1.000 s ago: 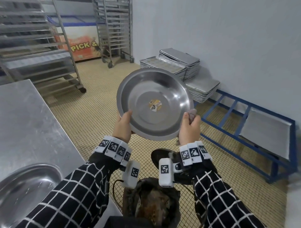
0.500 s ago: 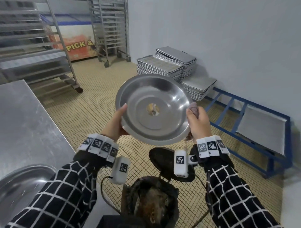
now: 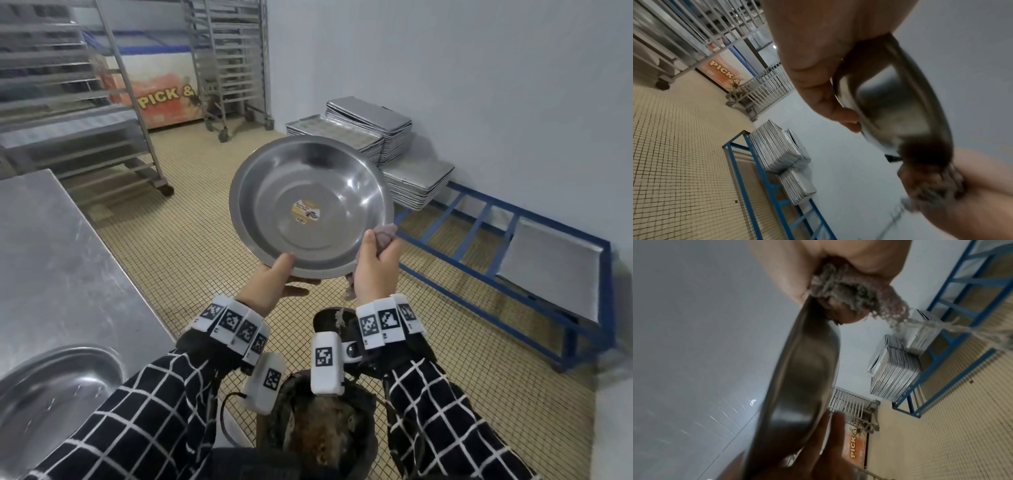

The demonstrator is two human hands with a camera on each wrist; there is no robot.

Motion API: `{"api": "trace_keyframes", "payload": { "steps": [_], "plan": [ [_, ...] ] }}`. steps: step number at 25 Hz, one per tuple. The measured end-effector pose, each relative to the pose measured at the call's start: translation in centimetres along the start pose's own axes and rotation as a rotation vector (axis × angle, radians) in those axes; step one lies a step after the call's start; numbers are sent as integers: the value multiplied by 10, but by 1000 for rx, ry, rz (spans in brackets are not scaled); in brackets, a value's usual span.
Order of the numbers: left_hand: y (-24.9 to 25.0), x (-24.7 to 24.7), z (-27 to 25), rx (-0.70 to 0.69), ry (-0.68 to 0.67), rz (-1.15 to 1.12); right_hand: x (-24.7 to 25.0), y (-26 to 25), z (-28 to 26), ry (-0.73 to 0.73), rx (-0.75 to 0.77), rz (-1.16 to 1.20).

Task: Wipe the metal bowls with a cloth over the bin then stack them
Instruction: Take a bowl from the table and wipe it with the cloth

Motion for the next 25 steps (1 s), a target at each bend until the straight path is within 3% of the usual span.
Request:
{"api": "trace_keyframes", "payload": {
  "steps": [4, 7, 9, 13, 17, 19, 22, 25],
  "plan": [
    [-2, -5, 2, -49, -22, 80, -5, 4, -4, 32, -26, 9],
    [2, 14, 5, -120, 79, -103, 12, -3, 9, 5, -3, -52],
    [6, 40, 6, -162, 104, -239, 25, -10, 19, -80, 57, -140],
    [8, 69, 1, -123, 4, -358, 35, -13, 34, -227, 94, -236],
    [4, 60, 3, -90, 350, -323, 24, -12, 29, -209, 76, -226],
    [6, 49, 1, -129, 395, -256, 16, -8, 23, -135, 73, -194],
    [4, 24, 1, -74, 376, -299, 2, 1, 10, -65, 40, -77],
    [-3, 3, 6, -31, 215, -255, -12, 10, -1, -44, -37, 9]
  ]
}}
Point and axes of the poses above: each hand's wrist, its own z-axis towards the middle knuckle, its own x-axis out of the back of the hand, y = z × x, the point moved 1 cm from there along z, towards the middle knuckle, and after that the axes turned 3 degrees about -y, right-handed, at the moved point
